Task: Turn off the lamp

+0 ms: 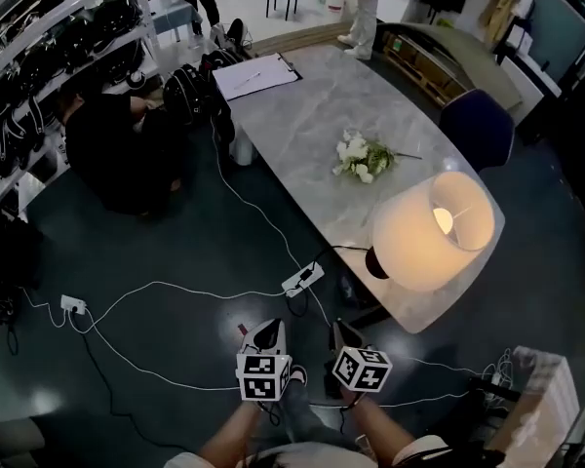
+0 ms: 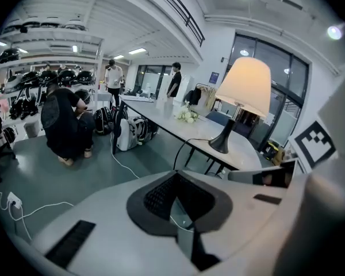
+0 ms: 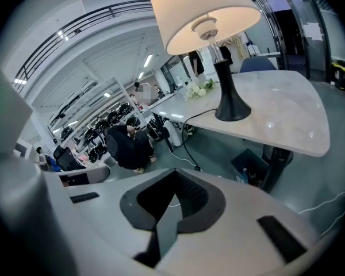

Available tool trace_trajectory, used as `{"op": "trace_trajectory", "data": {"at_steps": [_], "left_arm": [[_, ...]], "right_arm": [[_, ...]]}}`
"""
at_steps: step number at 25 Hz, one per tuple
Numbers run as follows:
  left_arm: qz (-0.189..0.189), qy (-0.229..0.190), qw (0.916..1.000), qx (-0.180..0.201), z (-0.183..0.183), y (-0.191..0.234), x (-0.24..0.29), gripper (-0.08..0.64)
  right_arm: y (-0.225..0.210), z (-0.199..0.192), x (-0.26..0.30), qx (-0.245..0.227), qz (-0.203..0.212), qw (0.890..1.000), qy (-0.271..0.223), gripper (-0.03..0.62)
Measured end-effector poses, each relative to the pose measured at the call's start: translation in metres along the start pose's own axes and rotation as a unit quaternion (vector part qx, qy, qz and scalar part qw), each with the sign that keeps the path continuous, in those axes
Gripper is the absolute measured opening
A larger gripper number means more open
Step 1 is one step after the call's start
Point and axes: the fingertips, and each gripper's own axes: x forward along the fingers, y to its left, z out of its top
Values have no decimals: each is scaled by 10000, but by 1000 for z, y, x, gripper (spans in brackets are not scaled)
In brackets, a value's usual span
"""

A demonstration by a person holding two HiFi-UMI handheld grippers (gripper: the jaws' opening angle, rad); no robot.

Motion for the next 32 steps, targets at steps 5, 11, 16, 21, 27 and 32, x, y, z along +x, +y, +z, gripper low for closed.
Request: {"op": "trace_trajectory", "data": {"at_steps": [5,11,16,21,27,32], "left_arm": [[23,195,9998,-6,-46,24,49,6],[99,379,9992,-97,-117,68,110,6],[70,569,9983,-87,-172,82,142,6],[79,774,9969,-75,-219,96,169,6],[74,918,9957,-116,-238,96,182,6],[-33,883,9961,-16,-230,89,185,6]], "right_arm": [[-20,-25,40,-6,-108,9999,114,-2],[-46,-80,101,54,-224,9993,279,-2],[-73,-131,136,141,-347,9983,440,-1],[-93,-168,164,205,-451,9973,545,-2],[-106,-178,172,137,-480,9970,598,-2],[-109,-169,172,-13,-445,9973,587,-2]]}}
